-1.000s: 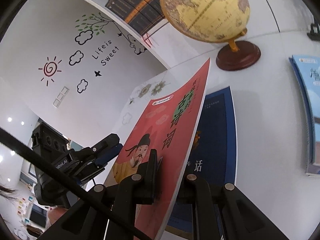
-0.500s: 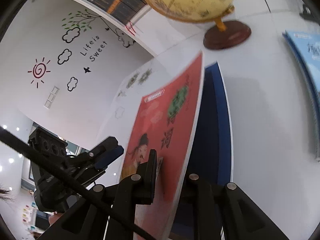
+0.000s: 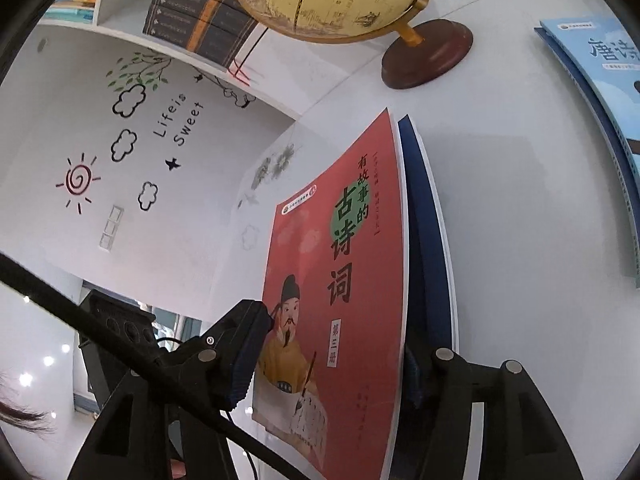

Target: Organize books

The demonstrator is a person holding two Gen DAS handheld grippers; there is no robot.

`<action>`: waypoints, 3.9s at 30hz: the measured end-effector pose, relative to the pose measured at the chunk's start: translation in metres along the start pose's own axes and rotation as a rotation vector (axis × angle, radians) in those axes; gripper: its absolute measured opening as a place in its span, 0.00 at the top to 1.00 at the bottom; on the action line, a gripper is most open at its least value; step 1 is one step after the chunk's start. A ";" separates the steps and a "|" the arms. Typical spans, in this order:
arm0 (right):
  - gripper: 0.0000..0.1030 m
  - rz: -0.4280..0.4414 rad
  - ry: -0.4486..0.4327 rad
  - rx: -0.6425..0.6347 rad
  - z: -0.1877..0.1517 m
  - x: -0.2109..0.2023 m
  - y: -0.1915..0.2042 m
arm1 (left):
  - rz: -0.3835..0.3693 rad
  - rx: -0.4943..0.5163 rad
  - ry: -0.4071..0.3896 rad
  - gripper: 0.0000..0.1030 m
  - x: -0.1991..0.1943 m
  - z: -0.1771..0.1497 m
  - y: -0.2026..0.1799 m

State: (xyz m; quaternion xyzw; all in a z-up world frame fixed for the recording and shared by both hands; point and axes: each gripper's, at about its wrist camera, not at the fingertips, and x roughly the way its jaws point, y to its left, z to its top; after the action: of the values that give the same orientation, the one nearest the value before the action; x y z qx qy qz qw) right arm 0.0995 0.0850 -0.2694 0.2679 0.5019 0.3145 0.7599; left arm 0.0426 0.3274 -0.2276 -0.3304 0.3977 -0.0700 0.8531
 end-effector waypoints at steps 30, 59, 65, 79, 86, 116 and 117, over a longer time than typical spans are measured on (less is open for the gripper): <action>0.40 -0.205 -0.070 -0.095 0.023 -0.110 -0.067 | 0.116 0.081 -0.017 0.60 0.050 0.000 -0.100; 0.19 -0.570 -0.342 -0.501 0.067 -0.226 -0.101 | 0.285 0.428 -0.189 0.39 0.126 -0.015 -0.258; 0.18 -0.570 -0.422 -0.529 0.071 -0.243 -0.092 | 0.231 0.478 -0.300 0.35 0.111 -0.021 -0.277; 0.06 -0.505 -0.576 -0.484 0.065 -0.267 -0.080 | 0.220 0.514 -0.189 0.19 0.119 -0.030 -0.279; 0.06 -0.426 -0.405 -0.251 0.081 -0.246 -0.120 | 0.226 0.448 -0.047 0.19 0.143 -0.027 -0.258; 0.06 -0.359 -0.192 -0.036 0.102 -0.187 -0.208 | -0.054 0.252 0.175 0.19 0.211 -0.015 -0.228; 0.06 -0.362 -0.197 -0.052 0.102 -0.186 -0.206 | -0.065 0.255 0.175 0.19 0.212 -0.015 -0.228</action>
State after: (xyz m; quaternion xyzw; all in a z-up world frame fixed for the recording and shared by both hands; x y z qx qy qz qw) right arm 0.1824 -0.1991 -0.2714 0.1832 0.4570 0.1579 0.8560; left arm 0.2071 0.0623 -0.2273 -0.2246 0.4474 -0.1760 0.8476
